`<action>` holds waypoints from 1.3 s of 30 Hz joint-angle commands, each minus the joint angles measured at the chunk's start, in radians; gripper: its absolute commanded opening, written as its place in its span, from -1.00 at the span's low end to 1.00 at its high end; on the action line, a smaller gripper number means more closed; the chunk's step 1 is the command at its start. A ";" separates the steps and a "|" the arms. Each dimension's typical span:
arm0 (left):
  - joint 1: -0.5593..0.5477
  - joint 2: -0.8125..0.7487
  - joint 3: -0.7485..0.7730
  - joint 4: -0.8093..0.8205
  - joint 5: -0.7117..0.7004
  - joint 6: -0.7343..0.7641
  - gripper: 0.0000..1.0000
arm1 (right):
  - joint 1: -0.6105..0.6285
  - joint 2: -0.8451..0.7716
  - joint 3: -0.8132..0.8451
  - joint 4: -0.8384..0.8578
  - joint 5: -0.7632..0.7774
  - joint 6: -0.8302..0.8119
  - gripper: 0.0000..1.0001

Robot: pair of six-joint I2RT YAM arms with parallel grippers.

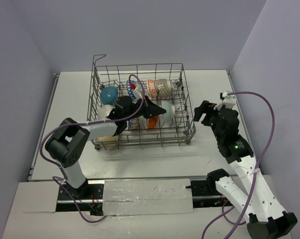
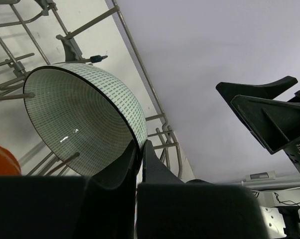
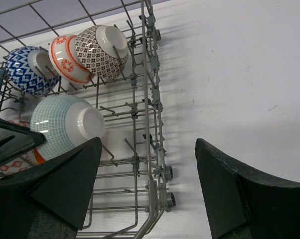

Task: Load the bowls into the dish rack
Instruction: Insert the bowl into the dish rack, then reset both arms

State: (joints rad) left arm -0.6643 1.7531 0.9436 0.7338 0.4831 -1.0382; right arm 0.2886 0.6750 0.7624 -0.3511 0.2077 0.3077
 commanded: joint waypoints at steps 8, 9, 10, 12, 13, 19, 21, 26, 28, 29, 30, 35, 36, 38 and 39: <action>0.019 -0.015 -0.031 -0.056 0.009 0.020 -0.85 | 0.006 0.000 0.000 0.047 -0.001 -0.009 0.65; 0.020 -0.017 -0.032 -0.068 0.005 0.024 -0.81 | 0.006 0.000 -0.002 0.047 -0.001 -0.007 0.65; 0.019 -0.021 -0.032 -0.076 0.002 0.027 -0.70 | 0.006 0.000 -0.002 0.047 -0.001 -0.009 0.65; 0.022 -0.024 -0.032 -0.095 -0.001 0.032 -0.61 | 0.006 0.000 -0.002 0.049 -0.002 -0.009 0.65; 0.022 -0.024 -0.034 -0.099 -0.005 0.032 -0.58 | 0.006 -0.002 -0.002 0.049 -0.005 -0.007 0.65; 0.028 -0.023 -0.040 -0.139 -0.008 0.044 -0.40 | 0.006 -0.003 -0.003 0.054 -0.011 -0.007 0.65; 0.031 -0.027 -0.045 -0.151 -0.011 0.052 -0.37 | 0.006 -0.005 -0.003 0.054 -0.014 -0.009 0.65; 0.032 -0.049 -0.039 -0.201 -0.035 0.081 -0.28 | 0.004 -0.009 -0.005 0.055 -0.017 -0.007 0.65; 0.032 -0.056 -0.028 -0.223 -0.038 0.090 -0.23 | 0.004 -0.012 -0.005 0.057 -0.022 -0.009 0.65; 0.032 -0.064 -0.023 -0.232 -0.038 0.102 -0.21 | 0.006 -0.012 -0.003 0.057 -0.024 -0.007 0.65; 0.032 -0.072 -0.017 -0.241 -0.041 0.112 -0.20 | 0.006 -0.012 -0.005 0.054 -0.024 -0.009 0.65; 0.023 -0.138 0.056 -0.351 -0.072 0.188 -0.10 | 0.004 -0.014 -0.005 0.057 -0.042 -0.009 0.65; 0.019 -0.150 0.070 -0.373 -0.104 0.208 -0.05 | 0.006 -0.014 -0.005 0.058 -0.045 -0.009 0.65; -0.004 -0.193 0.109 -0.404 -0.141 0.266 0.08 | 0.006 -0.009 -0.003 0.058 -0.051 -0.010 0.65; -0.017 -0.204 0.127 -0.440 -0.194 0.289 0.21 | 0.004 -0.009 -0.005 0.057 -0.062 -0.009 0.65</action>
State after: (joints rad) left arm -0.6491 1.6466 0.9813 0.3523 0.3878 -0.8623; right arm 0.2886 0.6754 0.7624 -0.3504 0.1658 0.3058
